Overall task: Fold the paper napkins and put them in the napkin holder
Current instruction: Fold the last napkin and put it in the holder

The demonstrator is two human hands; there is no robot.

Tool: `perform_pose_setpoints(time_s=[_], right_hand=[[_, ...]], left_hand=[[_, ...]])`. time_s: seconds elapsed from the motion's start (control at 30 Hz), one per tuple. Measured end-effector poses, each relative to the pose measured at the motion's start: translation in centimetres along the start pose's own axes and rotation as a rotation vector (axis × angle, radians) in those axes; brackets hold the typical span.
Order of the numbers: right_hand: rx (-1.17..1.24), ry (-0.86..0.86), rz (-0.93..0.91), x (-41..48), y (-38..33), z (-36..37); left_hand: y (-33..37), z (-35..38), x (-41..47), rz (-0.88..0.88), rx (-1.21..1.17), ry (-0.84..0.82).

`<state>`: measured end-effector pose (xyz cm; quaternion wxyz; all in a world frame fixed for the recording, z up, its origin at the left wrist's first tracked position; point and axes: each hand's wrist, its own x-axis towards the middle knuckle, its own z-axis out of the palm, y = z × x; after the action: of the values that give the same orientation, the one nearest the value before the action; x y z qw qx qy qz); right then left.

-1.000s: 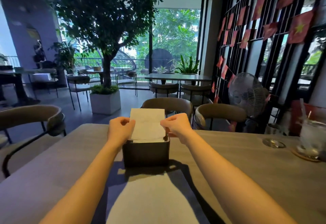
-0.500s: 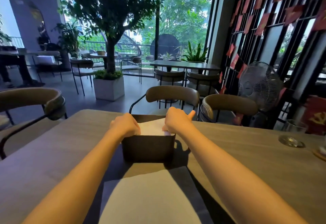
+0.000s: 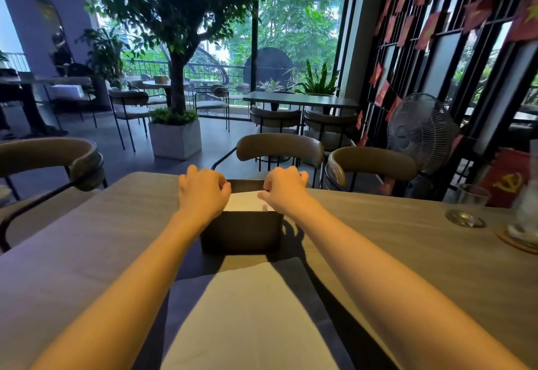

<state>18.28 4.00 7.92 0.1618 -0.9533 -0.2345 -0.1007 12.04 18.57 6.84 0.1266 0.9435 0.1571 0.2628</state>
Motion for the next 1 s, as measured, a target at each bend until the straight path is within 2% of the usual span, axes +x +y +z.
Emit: perform_pose_setpoints(time_s=[0.17, 0.27, 0.33, 0.4, 0.47, 0.53, 0.6, 0.77, 1.0], right_hand=[[0.294, 0.235, 0.017, -3.5, 1.6, -1.3], [0.383, 0.286, 0.087, -6.3, 2.7, -1.4], [0.351, 0.117, 0.181, -7.9, 4.0, -0.8], [0.291, -0.175, 0.305, -9.5, 5.0, 0.0], [0.16, -0.371, 0.359, -11.2, 5.7, 1.0], [0.048, -0.408, 0.328, -12.8, 6.0, 1.7], [0.056, -0.369, 0.287, -14.2, 6.0, 2.0], [0.214, -0.318, 0.223, -15.9, 5.4, 2.6], [0.657, -0.256, 0.236, -16.6, 5.1, 0.1]], left_hand=[[1.1, -1.5, -4.0, 0.048, -0.248, 0.145], [1.4, -1.9, -6.9, 0.056, -0.396, 0.018], [1.7, -1.8, -8.4, 0.052, -0.396, -0.183], [1.8, -1.4, -9.5, 0.064, -0.276, -0.377], [1.8, -0.7, -10.5, 0.076, -0.112, -0.513], [1.5, 0.0, -11.4, 0.087, 0.079, -0.594], [1.2, 0.6, -12.2, 0.09, 0.171, -0.642], [0.8, 1.2, -13.5, 0.08, 0.058, -0.561], [2.0, -0.1, -13.1, 0.092, -0.108, -0.411]])
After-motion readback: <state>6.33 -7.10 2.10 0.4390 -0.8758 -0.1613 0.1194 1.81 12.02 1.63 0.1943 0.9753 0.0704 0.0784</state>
